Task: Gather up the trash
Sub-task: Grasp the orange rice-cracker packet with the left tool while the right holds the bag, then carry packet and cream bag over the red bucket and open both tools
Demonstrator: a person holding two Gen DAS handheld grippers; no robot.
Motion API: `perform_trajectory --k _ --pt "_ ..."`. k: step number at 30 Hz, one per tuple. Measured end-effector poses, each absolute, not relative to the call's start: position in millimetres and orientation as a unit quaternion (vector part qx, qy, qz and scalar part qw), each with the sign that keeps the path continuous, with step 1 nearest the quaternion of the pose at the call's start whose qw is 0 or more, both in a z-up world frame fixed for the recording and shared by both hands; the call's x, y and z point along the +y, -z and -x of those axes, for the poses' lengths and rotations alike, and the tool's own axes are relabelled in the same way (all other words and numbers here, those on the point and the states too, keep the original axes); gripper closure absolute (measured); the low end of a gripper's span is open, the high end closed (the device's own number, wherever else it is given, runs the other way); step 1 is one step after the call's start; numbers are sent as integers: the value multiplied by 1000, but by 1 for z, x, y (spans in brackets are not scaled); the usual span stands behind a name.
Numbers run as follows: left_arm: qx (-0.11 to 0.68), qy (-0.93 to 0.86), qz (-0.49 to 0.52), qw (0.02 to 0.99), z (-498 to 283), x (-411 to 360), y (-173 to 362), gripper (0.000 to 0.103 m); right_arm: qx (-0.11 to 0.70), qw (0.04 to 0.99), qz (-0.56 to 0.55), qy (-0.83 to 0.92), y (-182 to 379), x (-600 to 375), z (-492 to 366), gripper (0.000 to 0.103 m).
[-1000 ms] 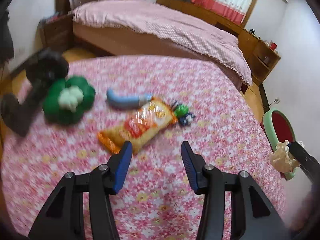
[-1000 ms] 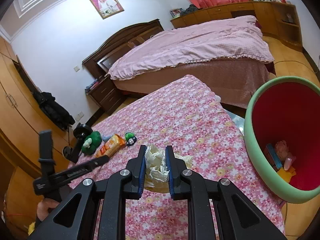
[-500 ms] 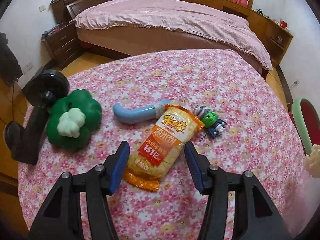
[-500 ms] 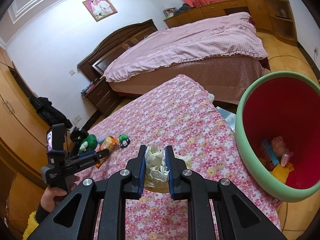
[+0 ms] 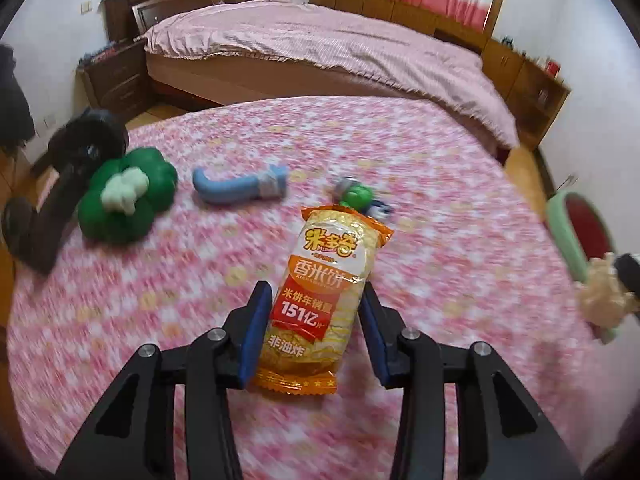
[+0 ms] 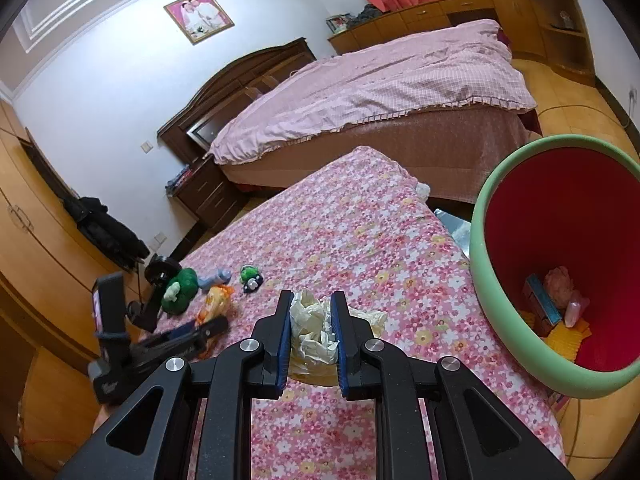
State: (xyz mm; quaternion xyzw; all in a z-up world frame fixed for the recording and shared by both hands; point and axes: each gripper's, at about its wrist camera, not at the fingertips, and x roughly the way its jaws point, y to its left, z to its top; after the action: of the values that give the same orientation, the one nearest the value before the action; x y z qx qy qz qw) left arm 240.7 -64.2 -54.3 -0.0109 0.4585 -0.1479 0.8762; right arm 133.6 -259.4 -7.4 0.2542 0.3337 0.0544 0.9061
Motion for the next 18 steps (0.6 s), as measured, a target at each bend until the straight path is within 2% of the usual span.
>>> perform_trajectory --k 8,18 --pt "432 186 39 882 -197 -85 24 59 309 912 -266 -40 -4 -277 -107 84" --pt "403 268 42 874 -162 -148 -9 59 266 915 -303 19 -14 -331 -64 85"
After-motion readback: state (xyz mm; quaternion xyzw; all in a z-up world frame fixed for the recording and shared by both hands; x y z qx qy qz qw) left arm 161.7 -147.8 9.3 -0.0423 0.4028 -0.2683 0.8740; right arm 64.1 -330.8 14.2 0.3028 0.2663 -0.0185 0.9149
